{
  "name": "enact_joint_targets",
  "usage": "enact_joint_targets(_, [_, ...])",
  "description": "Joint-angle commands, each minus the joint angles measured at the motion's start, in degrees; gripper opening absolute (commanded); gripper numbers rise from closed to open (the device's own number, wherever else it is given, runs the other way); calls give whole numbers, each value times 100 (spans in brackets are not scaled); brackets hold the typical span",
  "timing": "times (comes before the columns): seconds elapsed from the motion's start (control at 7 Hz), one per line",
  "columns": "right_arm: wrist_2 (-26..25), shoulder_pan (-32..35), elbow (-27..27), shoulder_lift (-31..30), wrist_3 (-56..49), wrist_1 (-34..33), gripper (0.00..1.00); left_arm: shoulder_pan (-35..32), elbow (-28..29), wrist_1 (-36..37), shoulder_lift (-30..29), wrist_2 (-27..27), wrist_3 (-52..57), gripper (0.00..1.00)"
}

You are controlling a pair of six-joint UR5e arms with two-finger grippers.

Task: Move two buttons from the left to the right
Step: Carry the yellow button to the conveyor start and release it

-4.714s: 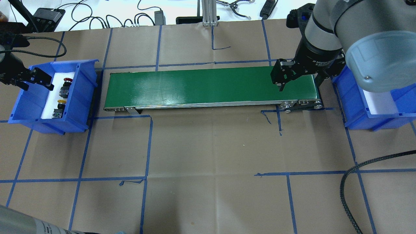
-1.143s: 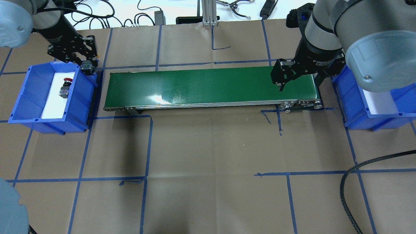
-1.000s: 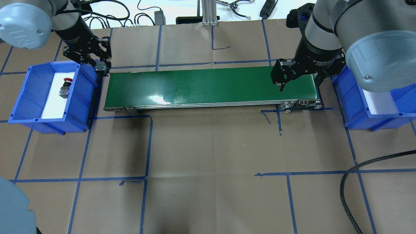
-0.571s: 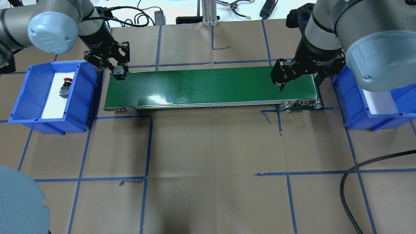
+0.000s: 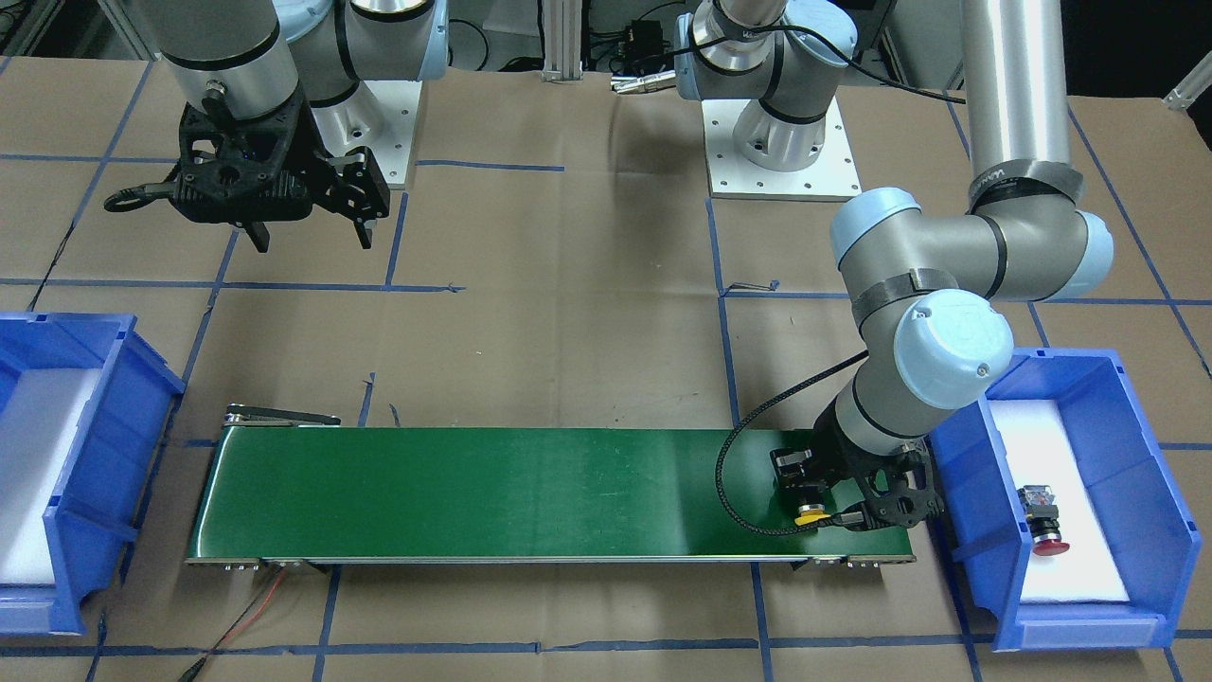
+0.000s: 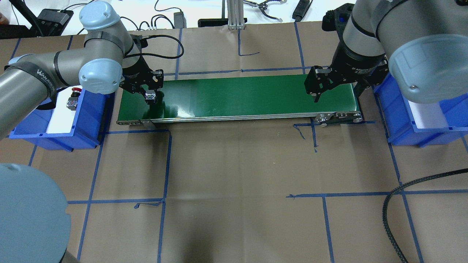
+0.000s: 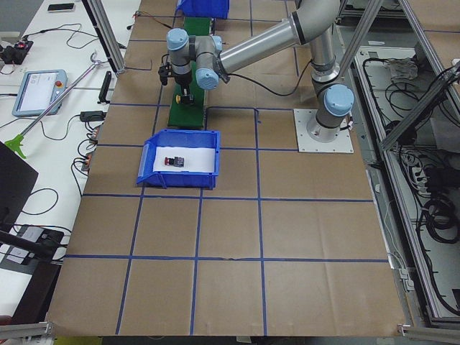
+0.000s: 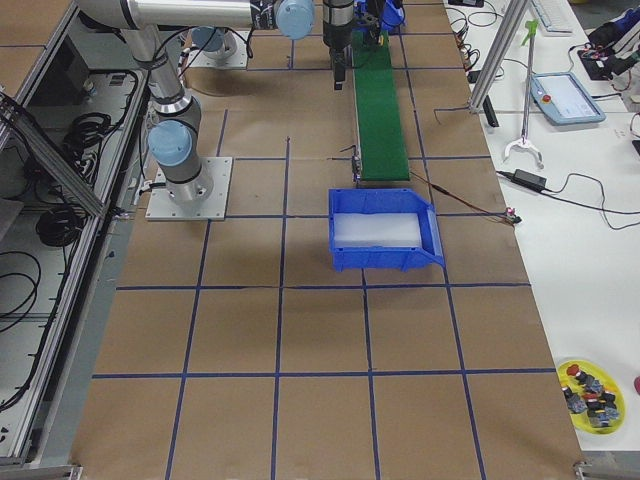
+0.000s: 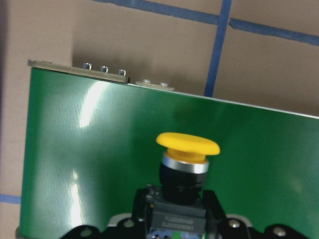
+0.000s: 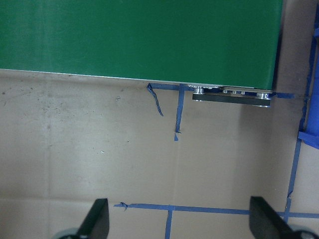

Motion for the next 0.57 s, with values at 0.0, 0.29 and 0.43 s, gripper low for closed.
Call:
enact_joint_targets(0.0, [0,8,0,0,9,0,100,9,24,31,116,13,3,100])
enact_joint_targets(0.29, [0,7,0,0,9,0,100,17,261,-187,466,-4,3,100])
enact_joint_targets(0.43, [0,8,0,0,18,0,100,70,331,-554,764,-22,20,100])
